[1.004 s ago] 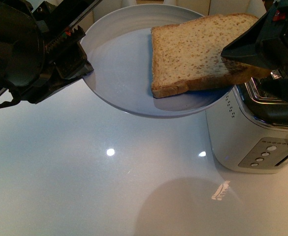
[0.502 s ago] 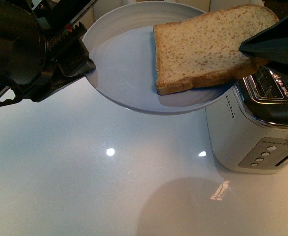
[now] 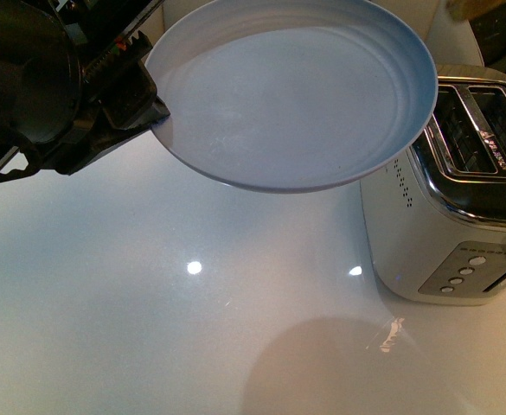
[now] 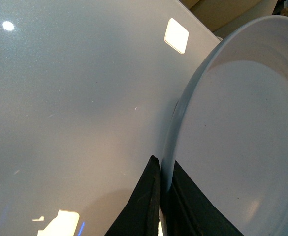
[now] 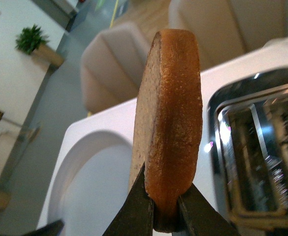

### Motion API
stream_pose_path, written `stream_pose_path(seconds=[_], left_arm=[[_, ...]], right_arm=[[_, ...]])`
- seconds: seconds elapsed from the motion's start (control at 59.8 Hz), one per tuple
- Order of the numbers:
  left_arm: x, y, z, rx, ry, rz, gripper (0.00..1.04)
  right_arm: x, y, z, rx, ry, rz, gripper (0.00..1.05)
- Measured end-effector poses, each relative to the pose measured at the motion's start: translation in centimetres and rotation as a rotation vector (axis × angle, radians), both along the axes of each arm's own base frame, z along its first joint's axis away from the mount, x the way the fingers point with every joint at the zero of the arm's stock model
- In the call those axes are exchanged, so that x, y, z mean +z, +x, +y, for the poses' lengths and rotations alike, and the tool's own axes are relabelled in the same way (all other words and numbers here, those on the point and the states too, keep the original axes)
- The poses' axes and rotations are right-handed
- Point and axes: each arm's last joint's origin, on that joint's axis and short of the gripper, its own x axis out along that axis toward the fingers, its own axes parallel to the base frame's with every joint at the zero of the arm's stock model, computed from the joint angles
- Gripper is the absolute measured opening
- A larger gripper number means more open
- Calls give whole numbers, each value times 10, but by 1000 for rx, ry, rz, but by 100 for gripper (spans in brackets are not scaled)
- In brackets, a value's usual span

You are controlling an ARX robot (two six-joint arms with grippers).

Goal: Left arm holds plate, right arm toasts bread

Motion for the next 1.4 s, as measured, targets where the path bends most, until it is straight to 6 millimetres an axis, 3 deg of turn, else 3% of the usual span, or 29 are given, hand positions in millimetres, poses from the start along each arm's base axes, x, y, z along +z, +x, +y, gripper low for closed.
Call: stream_pose_path(seconds=[0.234,0.652,1.121,1.405], left_arm=[[0,0,0,0,0,0,3],[0,0,0,0,0,0,3],[0,0,0,0,0,0,3],[0,0,0,4,3,-2,3]], right_arm=[[4,12,3,-57,-230,-4,3],[-49,40,39,-30,-615,162,3],[-87,48,53,-53,-717,318,3],[-110,59,57,-44,-665,424,3]])
